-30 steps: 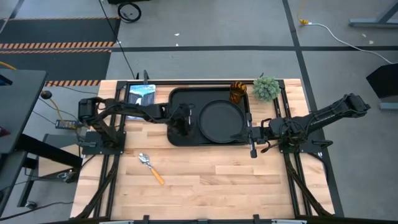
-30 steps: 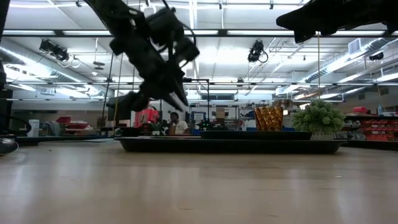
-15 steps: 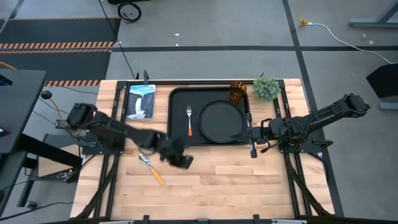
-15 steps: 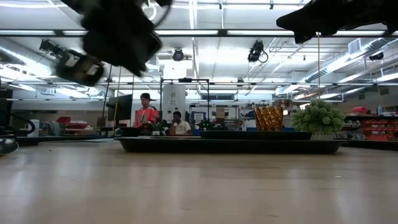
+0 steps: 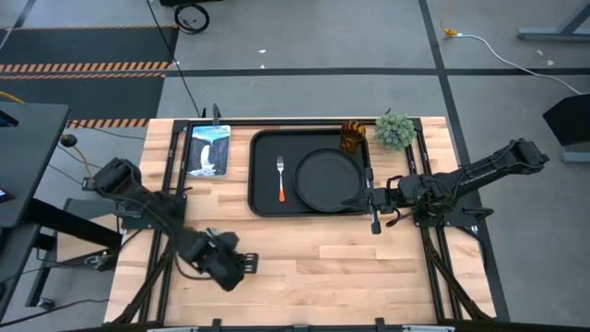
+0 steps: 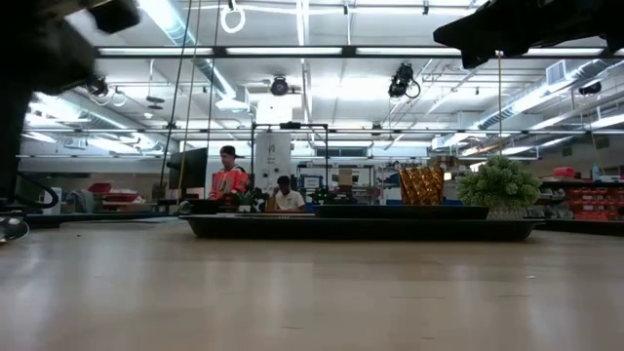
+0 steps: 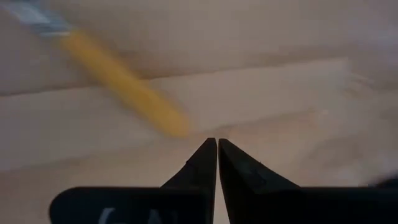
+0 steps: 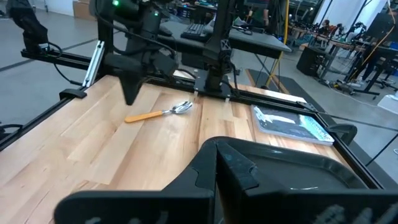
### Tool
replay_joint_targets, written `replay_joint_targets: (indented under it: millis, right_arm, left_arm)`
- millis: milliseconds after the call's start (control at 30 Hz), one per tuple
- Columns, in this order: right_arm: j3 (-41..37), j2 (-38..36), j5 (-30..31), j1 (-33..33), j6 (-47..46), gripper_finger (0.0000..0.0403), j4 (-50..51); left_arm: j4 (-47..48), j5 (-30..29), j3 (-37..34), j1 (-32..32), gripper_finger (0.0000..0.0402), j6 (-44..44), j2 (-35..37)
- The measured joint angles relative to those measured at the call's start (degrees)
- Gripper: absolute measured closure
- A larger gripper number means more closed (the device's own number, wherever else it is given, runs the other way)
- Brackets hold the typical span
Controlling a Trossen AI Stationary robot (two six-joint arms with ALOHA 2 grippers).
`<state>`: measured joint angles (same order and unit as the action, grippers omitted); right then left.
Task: Pick and place plate/cup/fork/spoon on tray
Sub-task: Put the yellow spoon on the black tray to the left of the orange fork
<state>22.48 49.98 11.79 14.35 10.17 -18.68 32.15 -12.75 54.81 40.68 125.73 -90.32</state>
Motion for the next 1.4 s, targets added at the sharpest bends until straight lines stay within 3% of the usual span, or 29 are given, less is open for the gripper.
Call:
replay_joint_targets:
  millis: [200,500,667,1067,1400]
  right_arm:
    - [0.00,0.00,0.02,0.00,0.00,0.0394,0.00]
    - [0.00,0.00,0.02,0.00,-1.01,0.0394,0.33]
    - [0.00,0.00,0.02,0.01,-1.01,0.0394,0.83]
    - [0.00,0.00,0.02,0.01,-0.94,0.0394,0.79]
    - [0.00,0.00,0.04,0.02,-0.94,0.0394,1.16]
  left_arm:
    - [16.94,0.09,4.10,1.80,0.0379,8.03,-0.54]
    - [42.03,2.60,19.65,-2.84,0.0379,7.05,-10.40]
    - [42.77,4.87,19.82,-2.78,0.0368,7.08,-14.23]
    - [33.87,5.07,15.47,-2.36,0.0246,7.83,-16.55]
    - [25.43,7.08,8.98,-2.64,0.0257,8.50,-16.48]
